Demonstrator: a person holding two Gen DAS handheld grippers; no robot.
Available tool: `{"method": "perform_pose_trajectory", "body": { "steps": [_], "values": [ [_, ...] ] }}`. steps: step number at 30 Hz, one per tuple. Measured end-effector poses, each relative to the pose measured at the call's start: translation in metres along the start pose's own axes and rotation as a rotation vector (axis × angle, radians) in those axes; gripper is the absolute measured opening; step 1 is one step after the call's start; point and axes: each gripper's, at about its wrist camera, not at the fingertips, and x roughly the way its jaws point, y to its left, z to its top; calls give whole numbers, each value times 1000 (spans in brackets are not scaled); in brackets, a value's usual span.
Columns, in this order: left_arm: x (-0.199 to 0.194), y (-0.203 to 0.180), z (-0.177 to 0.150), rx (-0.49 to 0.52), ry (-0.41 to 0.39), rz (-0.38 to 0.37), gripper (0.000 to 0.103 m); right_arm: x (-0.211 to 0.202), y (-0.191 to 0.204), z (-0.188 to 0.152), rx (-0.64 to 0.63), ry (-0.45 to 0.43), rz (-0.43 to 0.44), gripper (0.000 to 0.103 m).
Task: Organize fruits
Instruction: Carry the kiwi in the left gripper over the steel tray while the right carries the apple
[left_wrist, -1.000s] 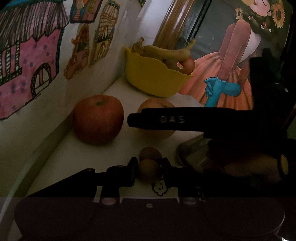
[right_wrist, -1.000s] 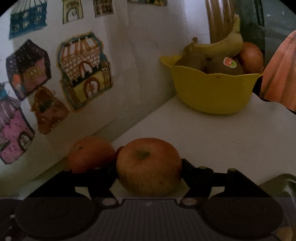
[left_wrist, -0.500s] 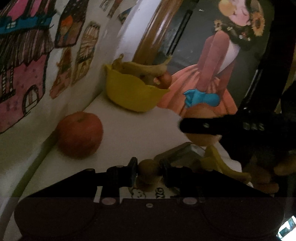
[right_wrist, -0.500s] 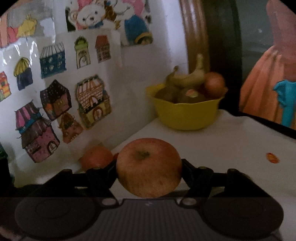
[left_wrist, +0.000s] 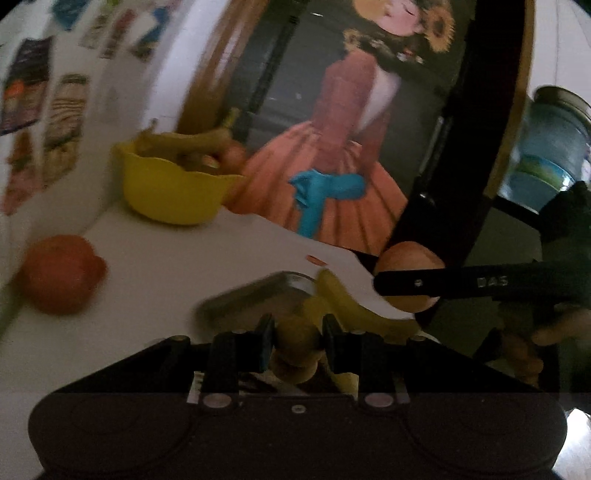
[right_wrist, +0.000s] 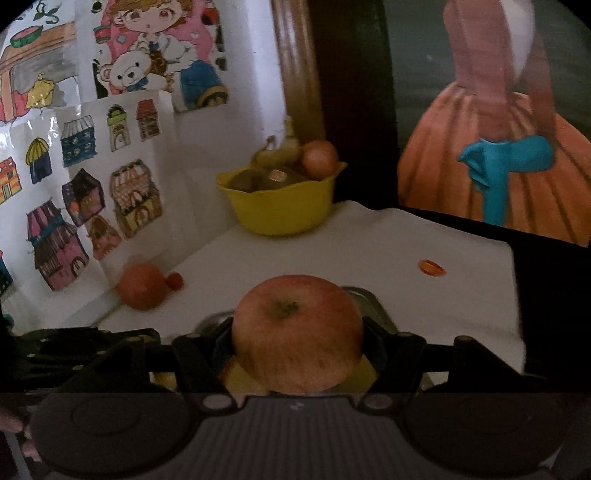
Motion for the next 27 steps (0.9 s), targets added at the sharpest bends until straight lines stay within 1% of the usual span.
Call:
{"method": "perform_pose_trajectory", "body": {
  "steps": [7, 12, 16, 19, 23, 27],
  "values": [
    [15, -51, -9, 38, 21, -100, 30, -26, -21, -26, 22, 12, -41, 74],
    [28, -78, -20, 76, 49, -145, 30, -39, -35, -44, 36, 25, -69, 74],
    [37, -92, -32, 129, 82, -146, 30, -49, -43, -57, 37, 30, -91, 74],
    [42, -93, -39, 147, 103, -136, 30, -53, -46, -68, 29, 38, -102, 74],
    [46, -92, -42, 158, 122, -108, 30, -53, -47, -80, 22, 51, -104, 74],
    [47, -90, -40, 147, 126, -99, 30, -49, -48, -88, 19, 54, -109, 74]
  ]
}}
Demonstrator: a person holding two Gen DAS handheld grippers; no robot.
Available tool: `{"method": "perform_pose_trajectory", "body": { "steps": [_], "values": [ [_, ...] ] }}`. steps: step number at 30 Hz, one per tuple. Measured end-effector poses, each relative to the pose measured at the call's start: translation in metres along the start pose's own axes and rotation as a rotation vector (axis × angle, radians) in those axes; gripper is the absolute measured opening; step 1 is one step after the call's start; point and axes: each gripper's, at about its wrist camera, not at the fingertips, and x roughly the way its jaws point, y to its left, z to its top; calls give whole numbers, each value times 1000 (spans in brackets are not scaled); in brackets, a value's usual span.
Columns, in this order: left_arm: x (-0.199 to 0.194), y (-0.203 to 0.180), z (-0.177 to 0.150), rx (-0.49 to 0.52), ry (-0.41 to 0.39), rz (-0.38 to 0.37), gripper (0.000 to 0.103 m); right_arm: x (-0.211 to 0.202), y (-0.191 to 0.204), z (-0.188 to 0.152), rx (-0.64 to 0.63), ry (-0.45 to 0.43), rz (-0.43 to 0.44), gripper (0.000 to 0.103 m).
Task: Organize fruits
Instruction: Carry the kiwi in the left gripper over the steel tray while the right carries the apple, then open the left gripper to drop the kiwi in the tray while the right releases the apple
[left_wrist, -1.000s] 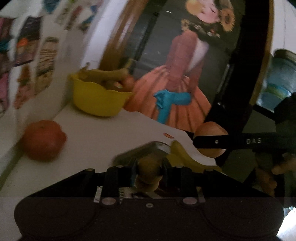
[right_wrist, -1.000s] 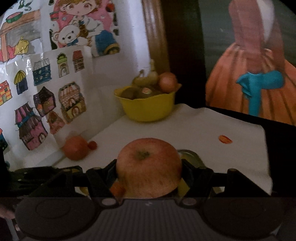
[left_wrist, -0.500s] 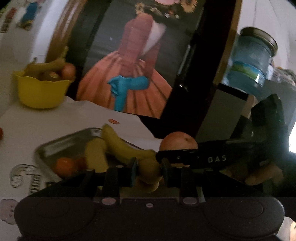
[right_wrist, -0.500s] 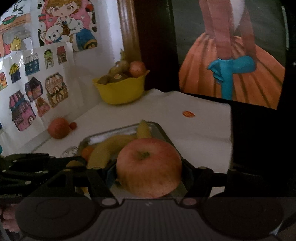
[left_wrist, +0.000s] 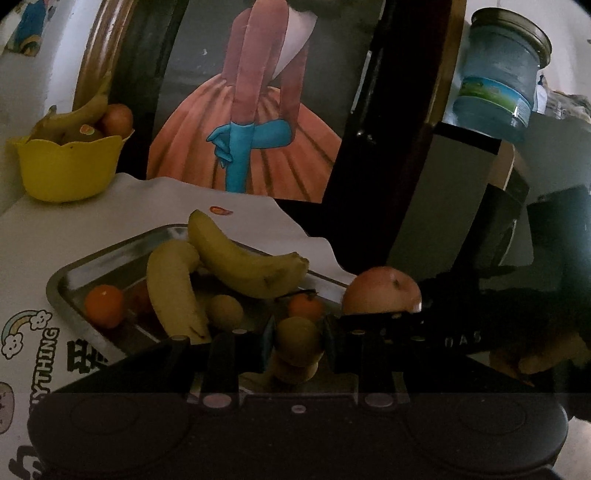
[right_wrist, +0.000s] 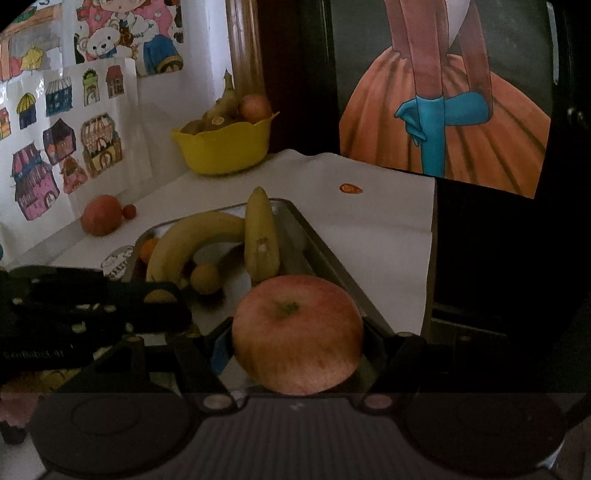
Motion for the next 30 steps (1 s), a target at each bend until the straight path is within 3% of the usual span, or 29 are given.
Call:
{"method": "perform_pose_trajectory", "body": {
  "steps": [22, 27, 30],
  "values": [
    [3, 2, 1, -21, 32, 15, 31, 6, 2, -14, -11, -33, -14, 75],
    [3, 4, 0, -29, 29, 14, 44, 1, 1, -21, -21, -61, -12, 76],
    [-1, 4, 0, -30, 5, 1, 58, -7, 2, -24, -29, -93, -8, 82]
  ]
}}
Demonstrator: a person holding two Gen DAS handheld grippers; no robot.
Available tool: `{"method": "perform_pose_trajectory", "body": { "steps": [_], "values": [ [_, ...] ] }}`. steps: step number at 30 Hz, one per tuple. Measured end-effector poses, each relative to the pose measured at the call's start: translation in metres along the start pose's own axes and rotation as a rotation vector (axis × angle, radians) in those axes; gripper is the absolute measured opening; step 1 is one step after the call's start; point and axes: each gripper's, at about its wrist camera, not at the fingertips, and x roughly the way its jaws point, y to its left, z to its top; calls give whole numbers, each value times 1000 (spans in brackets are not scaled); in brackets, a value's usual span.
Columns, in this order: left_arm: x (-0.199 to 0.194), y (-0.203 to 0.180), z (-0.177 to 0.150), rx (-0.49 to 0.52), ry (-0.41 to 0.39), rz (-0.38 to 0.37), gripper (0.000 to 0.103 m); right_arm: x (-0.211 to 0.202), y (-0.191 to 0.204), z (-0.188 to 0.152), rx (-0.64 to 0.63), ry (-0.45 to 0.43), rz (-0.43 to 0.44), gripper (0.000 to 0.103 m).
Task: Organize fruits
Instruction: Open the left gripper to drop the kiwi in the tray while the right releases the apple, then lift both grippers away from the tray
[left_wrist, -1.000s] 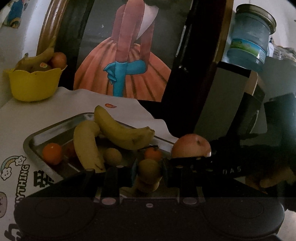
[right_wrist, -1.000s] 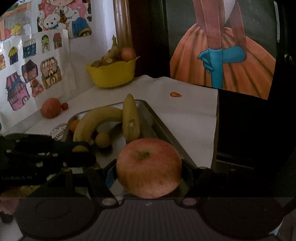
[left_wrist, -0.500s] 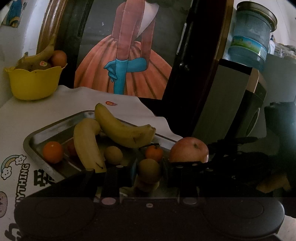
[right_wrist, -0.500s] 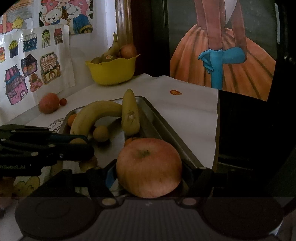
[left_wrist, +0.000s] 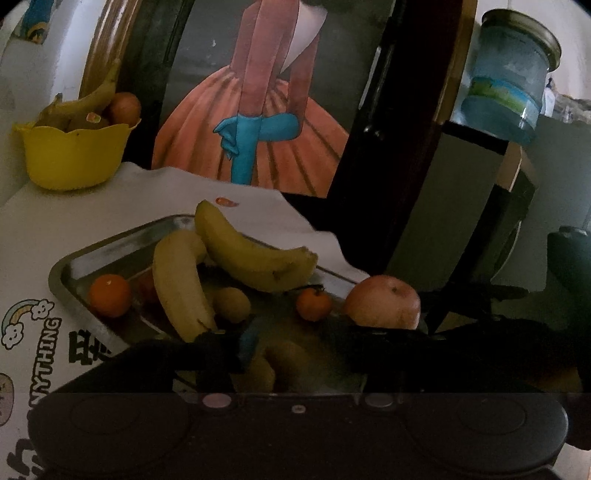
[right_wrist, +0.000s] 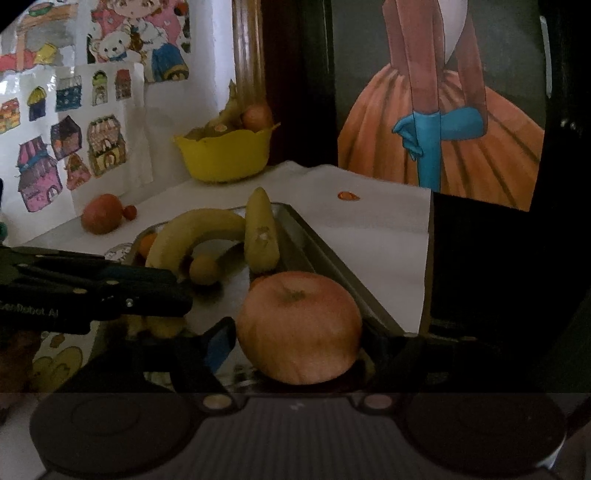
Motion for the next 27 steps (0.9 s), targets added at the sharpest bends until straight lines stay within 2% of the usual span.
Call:
{"method": "perform_pose_trajectory", "body": {
  "steps": [7, 9, 13, 18, 27],
  "values": [
    [-21, -5, 1, 29, -128, -2, 96, -29, 1, -6, 20, -99, -14, 99],
    [-32, -7, 4, 17, -164, 28, 102, -41, 1, -7, 32, -125, -15, 103],
    [-57, -13, 5, -41, -208, 73, 102, -67, 6, -11, 22, -155, -23, 103],
    [-95, -37, -3, -27, -222, 202, 102, -99, 23, -21, 2, -164, -38, 103],
    [-177, -88, -42, -50, -192, 384, 102, -158, 61, -49, 5, -175, -7, 103]
  ]
}}
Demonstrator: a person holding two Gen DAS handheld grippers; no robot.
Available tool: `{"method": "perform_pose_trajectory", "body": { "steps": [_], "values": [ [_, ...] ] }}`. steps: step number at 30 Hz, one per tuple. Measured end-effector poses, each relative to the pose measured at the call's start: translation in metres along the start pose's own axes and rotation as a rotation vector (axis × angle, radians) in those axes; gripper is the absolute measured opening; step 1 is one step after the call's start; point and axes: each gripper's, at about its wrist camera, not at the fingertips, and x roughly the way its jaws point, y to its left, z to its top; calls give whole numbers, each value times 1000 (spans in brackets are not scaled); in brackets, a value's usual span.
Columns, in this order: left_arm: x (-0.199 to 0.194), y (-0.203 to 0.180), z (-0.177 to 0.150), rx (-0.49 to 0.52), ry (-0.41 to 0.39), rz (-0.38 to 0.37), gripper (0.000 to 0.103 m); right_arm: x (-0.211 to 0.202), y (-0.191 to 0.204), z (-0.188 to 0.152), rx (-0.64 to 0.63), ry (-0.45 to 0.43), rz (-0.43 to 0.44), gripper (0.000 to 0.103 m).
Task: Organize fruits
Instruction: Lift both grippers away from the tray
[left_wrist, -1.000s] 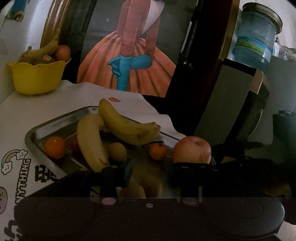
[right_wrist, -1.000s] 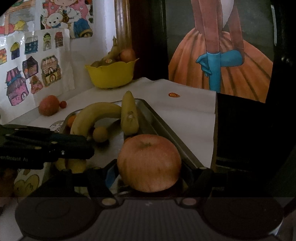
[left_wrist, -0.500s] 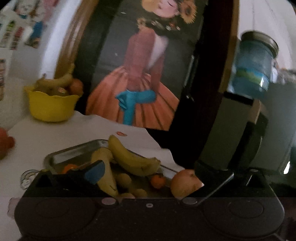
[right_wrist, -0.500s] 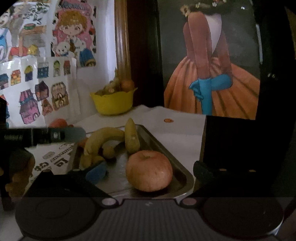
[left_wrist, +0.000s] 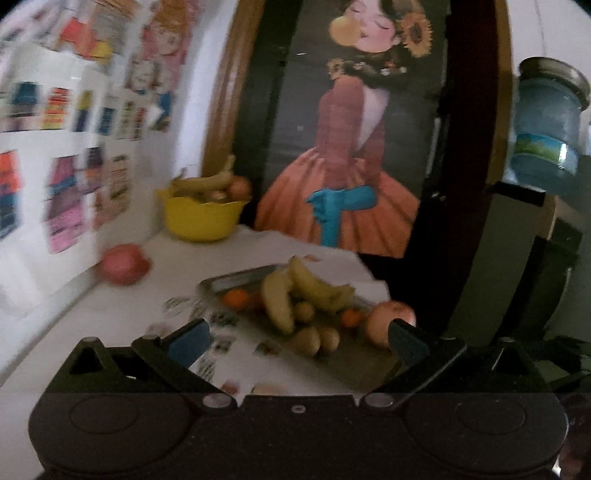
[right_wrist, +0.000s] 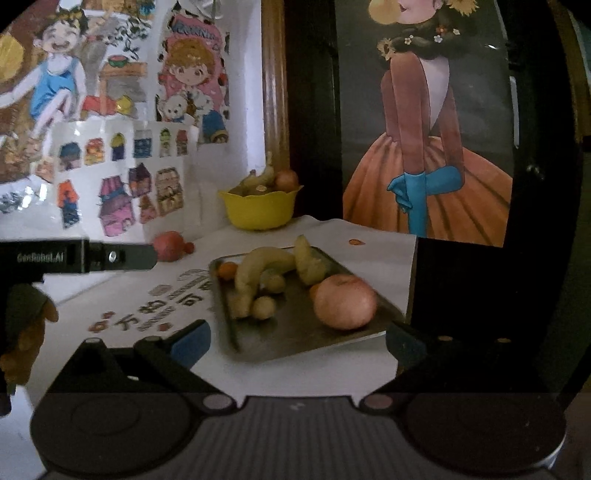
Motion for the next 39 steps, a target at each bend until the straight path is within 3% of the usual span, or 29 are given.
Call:
{"method": "perform_pose_trajectory", "body": {
  "steps": [10, 22, 30, 36, 39],
  "values": [
    [-82, 6, -42, -57, 61, 125, 102, -59, 28, -28, 85, 19, 14, 103],
    [-128, 21, -64, -75, 51, 186, 102, -91, 71, -49, 105, 15, 53, 103],
    [-98, 44, -56, -118, 87, 260, 102, -54, 75, -40, 164, 31, 99, 103],
    [-38, 60, -36, -145, 59, 327, 102, 10, 53, -32, 213, 79, 100, 103],
    [-3, 64, -22, -173, 112, 365, 102, 39, 35, -25, 225, 110, 180, 103]
  ]
}}
